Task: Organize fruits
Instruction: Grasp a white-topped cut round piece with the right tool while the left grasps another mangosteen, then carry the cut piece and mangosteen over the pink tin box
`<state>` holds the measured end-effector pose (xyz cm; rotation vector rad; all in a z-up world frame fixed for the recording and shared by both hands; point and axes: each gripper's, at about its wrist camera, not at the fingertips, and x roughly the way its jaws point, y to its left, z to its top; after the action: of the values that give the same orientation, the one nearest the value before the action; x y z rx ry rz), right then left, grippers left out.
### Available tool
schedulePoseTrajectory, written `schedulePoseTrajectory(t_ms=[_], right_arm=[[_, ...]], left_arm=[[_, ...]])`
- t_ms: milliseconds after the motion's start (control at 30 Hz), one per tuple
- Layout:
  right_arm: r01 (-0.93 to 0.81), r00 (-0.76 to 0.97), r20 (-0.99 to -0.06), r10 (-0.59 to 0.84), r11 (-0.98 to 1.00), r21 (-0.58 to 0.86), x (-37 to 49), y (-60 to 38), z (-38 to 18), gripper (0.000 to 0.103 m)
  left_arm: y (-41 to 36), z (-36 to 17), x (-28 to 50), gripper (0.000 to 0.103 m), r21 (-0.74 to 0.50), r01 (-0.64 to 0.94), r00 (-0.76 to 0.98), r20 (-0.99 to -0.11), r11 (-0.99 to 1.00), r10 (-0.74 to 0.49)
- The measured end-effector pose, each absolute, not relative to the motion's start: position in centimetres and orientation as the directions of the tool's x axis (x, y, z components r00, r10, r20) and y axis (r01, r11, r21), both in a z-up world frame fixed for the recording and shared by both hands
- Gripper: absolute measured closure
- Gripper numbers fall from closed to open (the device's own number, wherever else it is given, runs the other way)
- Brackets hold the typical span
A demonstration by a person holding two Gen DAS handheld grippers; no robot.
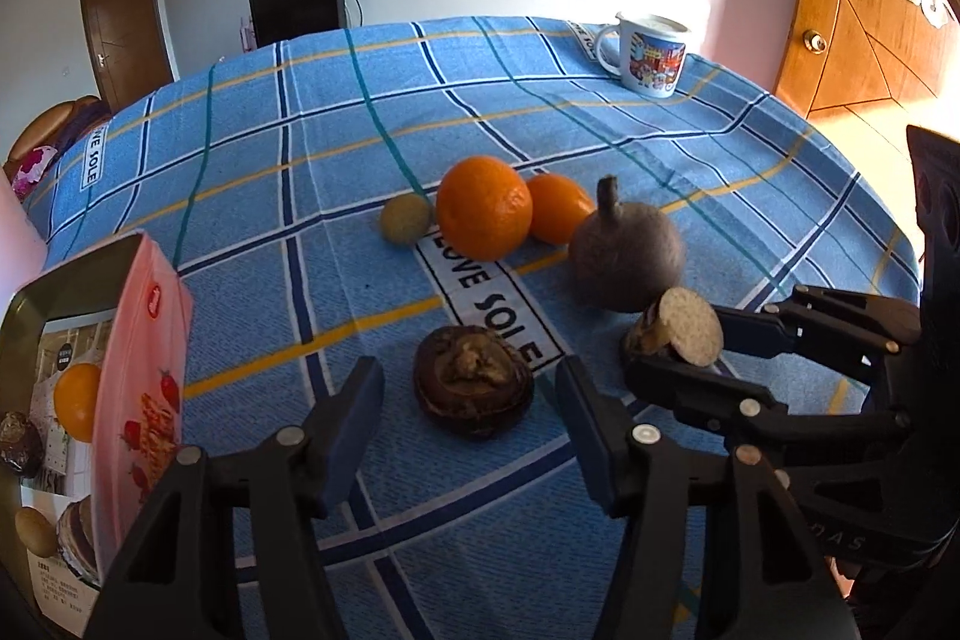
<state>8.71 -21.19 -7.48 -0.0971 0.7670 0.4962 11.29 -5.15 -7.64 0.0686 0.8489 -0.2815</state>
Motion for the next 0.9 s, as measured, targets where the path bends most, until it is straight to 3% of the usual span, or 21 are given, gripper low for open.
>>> schedulePoseTrajectory(t_ms=[33, 133, 467, 900], right_arm=[[-0.468, 0.610, -0.687, 0.396, 0.879, 0.091, 8.7, -21.1, -7.5, 0.067], [-0.467, 0.606, -0.682, 0.409, 0.877, 0.112, 8.7, -21.4, -7.5, 0.067], [-0.488, 0.679, -0.599, 0.425, 0.870, 0.064, 6.9, -21.4, -6.8, 0.067], [-0.499, 0.727, -0.521, 0.446, 0.865, 0.044, 5.6, -21.7, -6.2, 0.067]], left_arm=[[-5.2, -7.9, 11.5, 0.051, -0.059, 0.271, 0.615, -0.757, 0.961, -0.220], [-5.4, -7.9, 11.3, 0.059, -0.045, 0.272, 0.619, -0.756, 0.961, -0.211], [-4.7, -6.6, 10.0, 0.059, -0.071, 0.269, 0.688, -0.684, 0.960, -0.243], [-3.9, -5.0, 8.2, 0.059, -0.036, 0.216, 0.794, -0.575, 0.976, -0.197]])
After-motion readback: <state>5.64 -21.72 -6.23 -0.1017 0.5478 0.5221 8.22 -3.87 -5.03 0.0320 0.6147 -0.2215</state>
